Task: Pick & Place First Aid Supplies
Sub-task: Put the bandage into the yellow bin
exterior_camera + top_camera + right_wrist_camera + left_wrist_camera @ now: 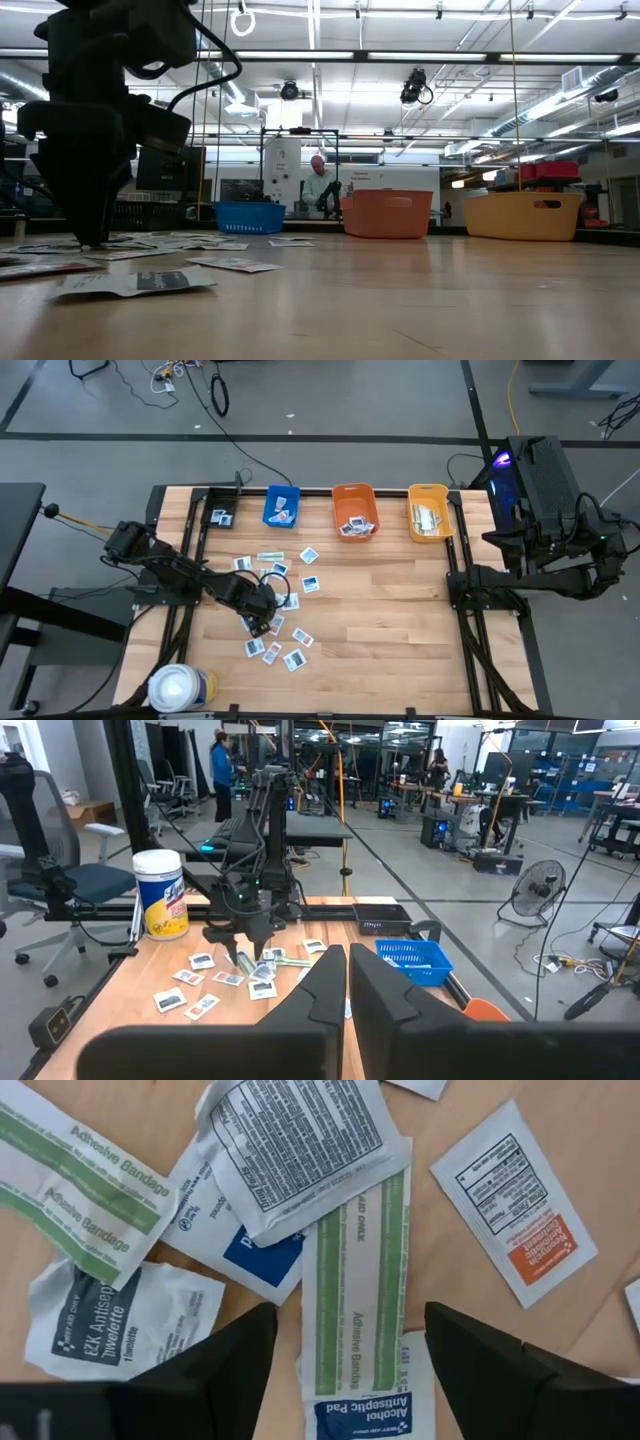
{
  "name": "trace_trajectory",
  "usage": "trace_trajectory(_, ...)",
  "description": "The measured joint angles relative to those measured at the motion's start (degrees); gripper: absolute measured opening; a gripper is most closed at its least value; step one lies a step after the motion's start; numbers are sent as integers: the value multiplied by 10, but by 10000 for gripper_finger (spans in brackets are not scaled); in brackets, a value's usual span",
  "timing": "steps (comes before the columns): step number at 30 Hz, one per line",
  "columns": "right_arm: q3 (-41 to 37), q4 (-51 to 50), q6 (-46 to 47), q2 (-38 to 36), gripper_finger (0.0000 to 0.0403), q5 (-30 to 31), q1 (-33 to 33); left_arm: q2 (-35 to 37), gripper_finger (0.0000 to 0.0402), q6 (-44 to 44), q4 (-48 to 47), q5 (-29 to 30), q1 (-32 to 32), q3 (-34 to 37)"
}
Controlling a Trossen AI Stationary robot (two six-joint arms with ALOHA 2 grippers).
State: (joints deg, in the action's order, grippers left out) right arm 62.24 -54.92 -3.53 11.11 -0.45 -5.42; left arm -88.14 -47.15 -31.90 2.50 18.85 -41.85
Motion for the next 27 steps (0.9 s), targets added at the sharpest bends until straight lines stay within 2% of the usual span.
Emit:
trace_trajectory(17,0,0,0,0,23,0,0,-15,225,-17,-7,-3,0,-1)
trace_trajectory(27,0,0,0,0,23,0,0,-40,215,-2,-43,14,1,-38)
